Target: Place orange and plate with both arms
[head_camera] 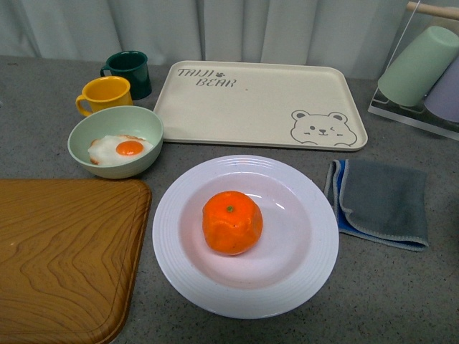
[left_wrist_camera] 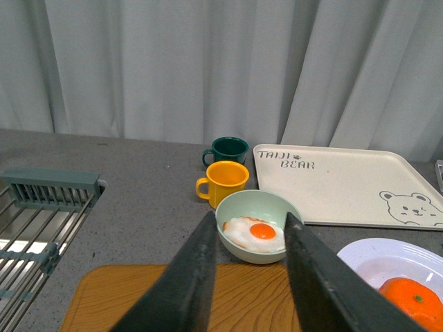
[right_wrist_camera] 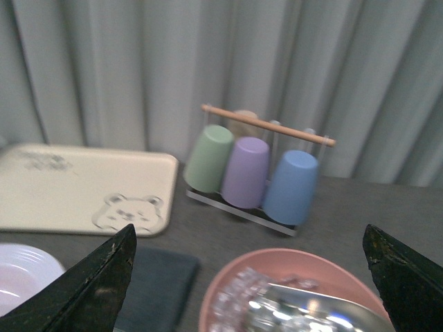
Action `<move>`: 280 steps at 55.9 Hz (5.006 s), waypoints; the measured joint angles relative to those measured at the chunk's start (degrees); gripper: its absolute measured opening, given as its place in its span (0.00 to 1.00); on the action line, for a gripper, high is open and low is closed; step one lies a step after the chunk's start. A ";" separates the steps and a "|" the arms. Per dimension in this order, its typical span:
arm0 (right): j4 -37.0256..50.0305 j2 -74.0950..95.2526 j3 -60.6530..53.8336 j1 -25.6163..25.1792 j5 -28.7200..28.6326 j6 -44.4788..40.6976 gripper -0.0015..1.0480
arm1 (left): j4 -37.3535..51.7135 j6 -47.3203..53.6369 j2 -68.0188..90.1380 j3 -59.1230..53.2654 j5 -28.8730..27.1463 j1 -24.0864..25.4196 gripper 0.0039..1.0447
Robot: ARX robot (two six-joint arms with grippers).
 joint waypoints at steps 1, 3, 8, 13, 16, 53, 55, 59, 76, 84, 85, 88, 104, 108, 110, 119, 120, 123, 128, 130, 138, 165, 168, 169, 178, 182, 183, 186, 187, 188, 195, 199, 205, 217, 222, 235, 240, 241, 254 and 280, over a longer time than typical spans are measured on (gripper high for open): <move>0.50 2.12 0.33 0.79 1.03 -1.53 0.91 | 0.00 0.00 0.00 0.00 -0.04 0.00 0.37; 1.68 5.81 0.81 1.95 1.57 -2.67 0.91 | 0.00 0.00 -0.02 0.00 -0.02 0.00 0.42; 4.85 19.67 3.37 5.09 0.22 0.37 0.91 | 0.00 0.00 -0.02 0.00 -0.02 0.00 0.57; 9.09 35.52 6.64 7.89 -4.15 10.43 0.91 | 0.00 0.00 -0.02 0.00 -0.02 0.00 0.73; 11.65 44.02 8.39 9.40 -6.60 17.16 0.91 | 0.00 0.00 -0.02 0.00 -0.02 0.00 0.81; 17.70 97.31 27.98 9.57 -32.61 46.56 0.91 | 0.00 0.13 -0.02 0.00 -0.02 0.00 0.94; 18.43 99.03 28.87 9.60 -33.46 47.52 0.91 | 0.00 0.13 -0.02 0.00 -0.02 0.00 0.94; 19.85 102.07 30.64 9.99 -35.67 50.03 0.91 | 0.00 0.13 -0.02 0.00 -0.02 0.00 0.94; 25.33 110.77 35.32 11.98 -38.07 58.86 0.91 | 0.00 0.13 -0.02 0.00 -0.02 0.00 0.94; 23.54 112.54 38.07 12.48 -37.42 60.92 0.80 | 0.00 0.13 -0.02 0.00 0.00 0.00 0.94; 22.97 112.72 38.47 12.52 -37.38 60.96 0.77 | 0.00 0.13 -0.02 0.00 -0.02 0.00 0.94; 21.24 113.18 39.36 12.66 -36.98 61.05 0.71 | 0.00 0.13 -0.02 0.00 -0.02 0.00 0.94; 12.00 114.66 41.57 12.68 -34.84 60.59 0.28 | 0.00 0.13 -0.02 0.00 -0.02 0.00 0.94; 11.26 114.49 41.86 12.17 -36.26 59.43 0.15 | 0.00 0.13 -0.02 0.00 -0.02 0.00 0.94; 11.21 114.27 41.99 12.07 -36.89 59.32 0.14 | 0.00 0.13 -0.02 0.00 -0.02 0.00 0.94; 11.65 112.17 42.40 11.34 -39.34 59.06 0.06 | 0.00 0.13 -0.02 0.00 -0.02 0.00 0.94; 12.00 111.91 42.38 11.23 -39.71 59.06 0.06 | 0.00 0.13 -0.02 0.00 -0.02 0.00 0.94; 13.42 111.19 42.12 11.06 -39.82 59.30 0.04 | 0.00 0.13 -0.02 0.00 -0.02 0.00 0.94; 16.96 111.03 40.63 10.69 -40.52 59.98 0.04 | 0.00 0.13 -0.02 0.00 -0.02 0.00 0.94; 18.51 111.01 40.02 10.62 -40.85 60.39 0.04 | 0.00 0.13 -0.02 0.00 -0.02 0.00 0.94; 29.86 110.49 37.86 9.38 -42.12 63.58 0.04 | 0.00 0.13 -0.02 0.00 -0.02 0.00 0.94; 25.79 123.34 62.36 8.00 -42.18 67.60 0.04 | 0.00 0.15 -0.02 0.00 -0.02 0.00 0.94; 23.58 125.74 66.90 8.00 -41.62 67.93 0.04 | 0.00 0.13 -0.02 0.00 0.00 0.00 0.94; 23.02 126.40 68.17 8.00 -41.46 68.19 0.04 | 0.00 0.13 -0.02 0.00 -0.02 0.00 0.94; 17.29 131.38 78.05 8.17 -39.41 69.07 0.04 | 0.00 0.13 -0.02 0.00 -0.02 0.00 0.94; 13.38 133.50 82.58 8.57 -37.90 68.81 0.04 | 0.00 0.15 -0.02 0.00 -0.02 0.00 0.94; 12.28 133.98 83.69 8.70 -37.68 68.67 0.04 | 0.00 0.15 -0.02 0.00 0.00 0.00 0.94; 10.19 134.88 85.68 8.92 -36.96 68.37 0.04 | 0.00 0.15 -0.02 0.00 -0.02 0.00 0.94; 9.75 135.12 86.09 8.96 -36.79 68.19 0.04 | 0.00 0.15 -0.02 0.00 0.00 0.00 0.94; 8.96 135.45 86.82 9.09 -36.44 67.98 0.04 | 0.00 0.15 -0.02 0.00 -0.02 0.00 0.94; 6.19 136.78 89.48 9.60 -35.26 67.14 0.04 | 0.00 0.15 -0.02 0.00 0.00 0.00 0.94; 5.79 136.82 89.85 9.66 -34.71 66.51 0.12 | 0.00 0.15 -0.02 0.00 -0.02 0.00 0.94; 5.86 136.82 89.74 9.79 -34.18 65.77 0.27 | 0.00 0.15 -0.02 0.00 -0.02 0.00 0.94; 6.03 135.91 87.45 9.44 -32.30 62.95 0.59 | 0.00 0.15 -0.02 0.00 -0.02 0.00 0.94; 6.27 134.09 85.59 9.03 -30.84 60.22 0.76 | 0.00 0.15 -0.02 0.00 -0.02 0.00 0.94; 6.67 125.66 79.43 8.59 -24.44 48.06 0.90 | 0.00 0.15 -0.02 0.02 -0.02 0.00 0.94; 7.80 121.81 75.69 8.76 -20.87 42.66 0.91 | 0.00 0.15 -0.02 0.00 0.00 0.00 0.94; 8.35 121.35 75.14 8.79 -20.35 41.51 0.91 | 0.00 0.15 -0.02 0.00 -0.02 0.00 0.94; 60.65 116.08 49.31 8.50 2.12 15.72 0.58 | 0.00 0.15 -0.02 0.00 -0.13 0.00 0.94; 71.52 87.82 17.22 2.32 -2.93 9.68 0.01 | 0.00 0.15 -0.02 0.02 -0.04 0.00 0.94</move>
